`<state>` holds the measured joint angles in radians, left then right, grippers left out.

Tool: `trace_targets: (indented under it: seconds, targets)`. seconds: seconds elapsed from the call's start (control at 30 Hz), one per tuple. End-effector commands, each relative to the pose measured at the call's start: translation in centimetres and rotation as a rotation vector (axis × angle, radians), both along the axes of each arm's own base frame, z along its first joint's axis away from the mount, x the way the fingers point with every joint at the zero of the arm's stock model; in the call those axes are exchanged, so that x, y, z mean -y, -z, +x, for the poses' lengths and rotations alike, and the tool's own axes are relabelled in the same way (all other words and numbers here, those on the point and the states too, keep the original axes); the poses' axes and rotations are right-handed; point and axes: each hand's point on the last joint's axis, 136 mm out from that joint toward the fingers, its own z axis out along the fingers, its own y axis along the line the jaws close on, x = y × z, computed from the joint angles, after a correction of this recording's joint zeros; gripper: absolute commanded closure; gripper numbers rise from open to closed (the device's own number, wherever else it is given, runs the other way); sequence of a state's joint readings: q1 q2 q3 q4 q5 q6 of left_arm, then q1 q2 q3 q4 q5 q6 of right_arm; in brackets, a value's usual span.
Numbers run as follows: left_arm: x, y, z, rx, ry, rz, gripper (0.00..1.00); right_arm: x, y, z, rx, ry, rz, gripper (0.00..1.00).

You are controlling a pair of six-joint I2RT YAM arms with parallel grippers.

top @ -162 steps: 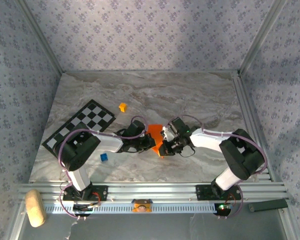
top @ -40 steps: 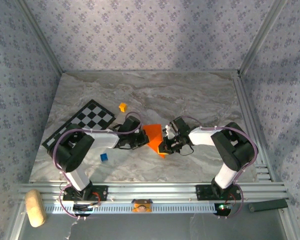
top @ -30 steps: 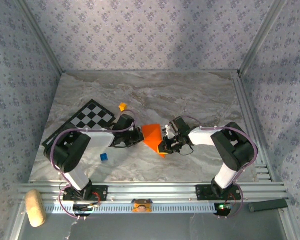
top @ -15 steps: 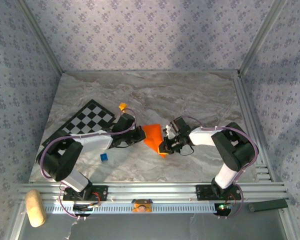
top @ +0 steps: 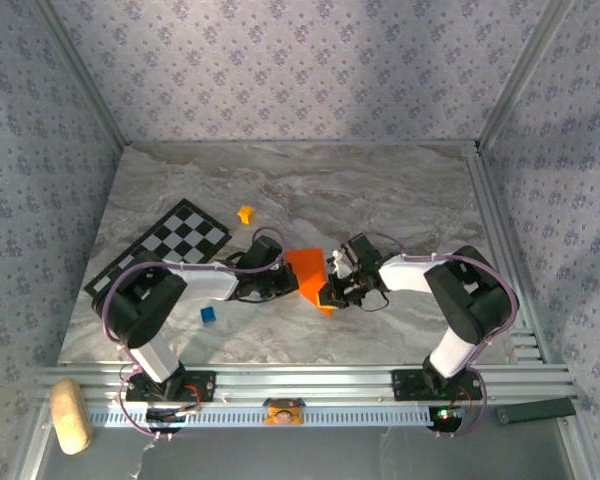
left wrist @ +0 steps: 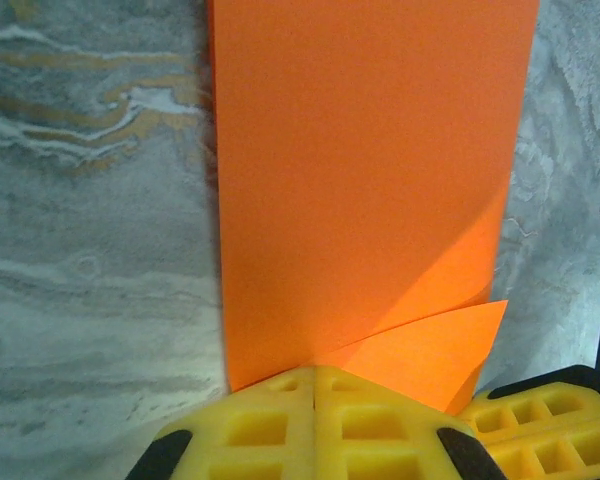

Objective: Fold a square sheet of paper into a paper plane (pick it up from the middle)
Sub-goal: Third fold the triangle at the center of the table.

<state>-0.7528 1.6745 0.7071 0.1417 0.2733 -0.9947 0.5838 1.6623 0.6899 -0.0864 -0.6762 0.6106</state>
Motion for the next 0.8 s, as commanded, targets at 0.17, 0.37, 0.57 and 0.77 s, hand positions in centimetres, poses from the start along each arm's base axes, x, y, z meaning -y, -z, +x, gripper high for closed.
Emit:
trace_targets:
  seconds: [0.17,0.37,0.57,0.77]
  targets:
    - [-2.5,2.7,-0.9,-0.049,-0.018,0.122,1.0,-1.4,-3.1,0.3,0.059,-0.053,0.017,0.99]
    - [-2.0,2.2,-0.7,-0.04,-0.009,0.105,1.0,-3.3,-2.4,1.0,0.063,-0.095,-0.009,0.98]
    - [-1.8,2.2,-0.7,-0.042,-0.006,0.096,1.0,-4.0,-0.4,2.0,0.036,-0.097,-0.053,0.98]
    - [-1.8,2.4,-0.6,-0.043,-0.005,0.104,1.0,-2.6,1.5,0.9,-0.002,-0.092,-0.092,0.97]
